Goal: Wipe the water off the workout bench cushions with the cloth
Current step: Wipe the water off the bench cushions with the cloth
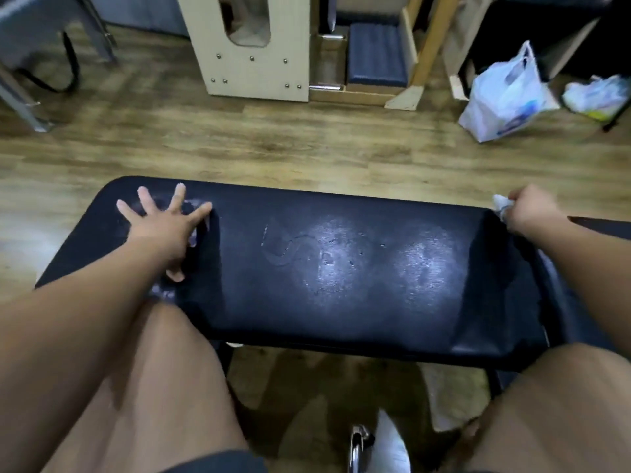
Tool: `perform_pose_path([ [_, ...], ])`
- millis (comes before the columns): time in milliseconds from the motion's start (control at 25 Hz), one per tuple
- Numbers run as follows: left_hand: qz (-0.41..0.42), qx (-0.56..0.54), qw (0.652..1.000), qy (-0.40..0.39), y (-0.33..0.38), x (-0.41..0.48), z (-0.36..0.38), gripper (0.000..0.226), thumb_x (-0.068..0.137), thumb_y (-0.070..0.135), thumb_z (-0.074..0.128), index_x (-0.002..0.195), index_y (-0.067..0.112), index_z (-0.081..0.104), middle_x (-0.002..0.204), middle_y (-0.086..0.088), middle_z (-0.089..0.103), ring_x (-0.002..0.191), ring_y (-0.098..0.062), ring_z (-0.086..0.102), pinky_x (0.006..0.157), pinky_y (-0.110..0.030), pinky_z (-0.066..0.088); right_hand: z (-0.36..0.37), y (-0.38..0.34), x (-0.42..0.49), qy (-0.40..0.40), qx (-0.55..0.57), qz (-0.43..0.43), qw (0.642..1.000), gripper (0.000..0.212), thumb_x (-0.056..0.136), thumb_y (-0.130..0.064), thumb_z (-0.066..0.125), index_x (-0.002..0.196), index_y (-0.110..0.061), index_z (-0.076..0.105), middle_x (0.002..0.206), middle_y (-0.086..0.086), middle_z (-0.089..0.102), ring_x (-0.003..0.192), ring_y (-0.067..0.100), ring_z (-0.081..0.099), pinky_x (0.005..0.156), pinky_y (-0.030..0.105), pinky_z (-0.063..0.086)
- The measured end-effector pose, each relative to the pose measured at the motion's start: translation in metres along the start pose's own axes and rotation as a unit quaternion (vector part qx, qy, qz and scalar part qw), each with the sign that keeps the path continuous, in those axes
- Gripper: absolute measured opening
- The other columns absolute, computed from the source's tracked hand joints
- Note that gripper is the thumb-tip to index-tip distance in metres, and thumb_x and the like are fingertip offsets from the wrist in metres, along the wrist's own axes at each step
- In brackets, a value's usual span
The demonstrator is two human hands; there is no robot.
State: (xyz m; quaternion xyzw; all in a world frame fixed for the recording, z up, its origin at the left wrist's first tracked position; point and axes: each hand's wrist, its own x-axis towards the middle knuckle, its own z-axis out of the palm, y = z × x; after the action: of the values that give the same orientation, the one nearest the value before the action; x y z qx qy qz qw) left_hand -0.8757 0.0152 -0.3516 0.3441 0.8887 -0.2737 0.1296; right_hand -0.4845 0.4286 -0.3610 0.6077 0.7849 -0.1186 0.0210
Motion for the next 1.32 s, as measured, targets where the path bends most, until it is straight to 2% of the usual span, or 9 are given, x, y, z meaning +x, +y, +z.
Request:
perform_pose_path([
  [240, 0.054, 0.148, 0.979, 0.132, 0.049, -0.040, -0.002, 0.095, 0.088, 0.044, 0.057, 0.150, 0.035, -0.014, 0.159, -0.012, -0.019, 0.141, -0.052, -0.007, 0.108, -0.071, 0.008, 0.011, 0.051, -0.082, -0.005, -0.026, 0.017, 1.000, 0.026, 0.082, -0.027, 0.066, 0.100, -0.010, 0.071, 0.102, 0.023, 0.069, 0.096, 0.039, 0.064, 0.076, 0.033, 0.050],
  [400, 0.106, -0.014, 0.970, 0.218, 0.101, -0.080, -0.012, 0.086, 0.084, 0.036, 0.064, 0.153, 0.025, 0.014, 0.161, -0.013, 0.008, 0.144, -0.041, 0.012, 0.110, -0.067, 0.013, 0.014, 0.084, -0.144, -0.034, 0.016, 0.043, 0.998, 0.027, 0.081, -0.036, 0.057, 0.076, -0.010, 0.065, 0.089, 0.020, 0.065, 0.083, 0.036, 0.064, 0.067, 0.029, 0.045],
  [600, 0.312, -0.196, 0.860, 0.352, 0.220, -0.166, -0.009, 0.068, 0.068, 0.027, 0.079, 0.131, 0.016, 0.054, 0.132, -0.010, 0.057, 0.121, -0.034, 0.054, 0.104, -0.062, 0.035, 0.031, 0.136, -0.243, -0.192, 0.061, 0.056, 0.978, 0.021, 0.083, -0.025, 0.058, 0.065, -0.017, 0.068, 0.067, 0.003, 0.068, 0.074, 0.023, 0.066, 0.055, 0.025, 0.043],
  [720, 0.324, -0.393, 0.830, 0.226, 0.273, -0.215, -0.022, 0.049, 0.082, 0.033, 0.068, 0.128, 0.021, 0.055, 0.121, 0.004, 0.062, 0.111, -0.018, 0.059, 0.102, -0.039, 0.043, 0.010, 0.135, -0.253, -0.099, 0.280, 0.088, 0.951, 0.014, 0.073, -0.015, 0.059, 0.071, -0.021, 0.071, 0.070, 0.000, 0.070, 0.067, 0.018, 0.065, 0.061, 0.031, 0.054],
  [880, 0.247, -0.675, 0.693, -0.057, 0.321, -0.260, -0.032, 0.030, 0.082, 0.045, 0.069, 0.097, 0.019, 0.068, 0.086, 0.002, 0.071, 0.076, -0.012, 0.069, 0.082, -0.036, 0.056, -0.019, 0.119, -0.275, -0.166, 0.649, 0.088, 0.737, 0.046, 0.082, 0.016, 0.046, 0.113, -0.011, 0.064, 0.100, 0.018, 0.070, 0.077, 0.029, 0.066, 0.075, 0.043, 0.054],
  [960, 0.227, -0.742, 0.618, -0.129, 0.338, -0.279, -0.037, 0.024, 0.089, 0.036, 0.066, 0.090, 0.012, 0.068, 0.082, -0.004, 0.071, 0.070, -0.015, 0.068, 0.073, -0.036, 0.055, -0.018, 0.111, -0.292, -0.200, 0.680, 0.037, 0.704, 0.050, 0.082, 0.019, 0.049, 0.121, -0.010, 0.060, 0.104, 0.022, 0.068, 0.082, 0.031, 0.064, 0.073, 0.041, 0.053],
  [1080, 0.196, -0.805, 0.544, -0.132, 0.352, -0.295, -0.037, 0.018, 0.091, 0.022, 0.064, 0.093, 0.005, 0.069, 0.088, -0.012, 0.073, 0.076, -0.020, 0.068, 0.069, -0.035, 0.054, -0.009, 0.114, -0.299, -0.218, 0.708, 0.013, 0.672, 0.045, 0.083, 0.015, 0.055, 0.121, -0.010, 0.061, 0.106, 0.023, 0.067, 0.084, 0.031, 0.062, 0.073, 0.043, 0.053],
  [1200, 0.158, -0.832, 0.525, -0.089, 0.360, -0.302, -0.030, 0.011, 0.087, 0.007, 0.065, 0.096, 0.011, 0.072, 0.093, -0.011, 0.073, 0.082, -0.016, 0.067, 0.071, -0.032, 0.053, -0.004, 0.126, -0.296, -0.251, 0.724, 0.005, 0.642, 0.029, 0.086, -0.010, 0.060, 0.115, -0.006, 0.064, 0.106, 0.021, 0.068, 0.085, 0.029, 0.064, 0.072, 0.041, 0.053],
  [1320, 0.105, -0.849, 0.516, -0.032, 0.374, -0.315, -0.031, 0.020, 0.082, -0.006, 0.066, 0.096, 0.009, 0.069, 0.089, -0.009, 0.072, 0.079, -0.010, 0.066, 0.071, -0.025, 0.055, 0.001, 0.142, -0.291, -0.246, 0.690, 0.013, 0.680, 0.019, 0.093, -0.011, 0.053, 0.105, -0.008, 0.067, 0.100, 0.018, 0.068, 0.083, 0.025, 0.065, 0.068, 0.037, 0.056],
])
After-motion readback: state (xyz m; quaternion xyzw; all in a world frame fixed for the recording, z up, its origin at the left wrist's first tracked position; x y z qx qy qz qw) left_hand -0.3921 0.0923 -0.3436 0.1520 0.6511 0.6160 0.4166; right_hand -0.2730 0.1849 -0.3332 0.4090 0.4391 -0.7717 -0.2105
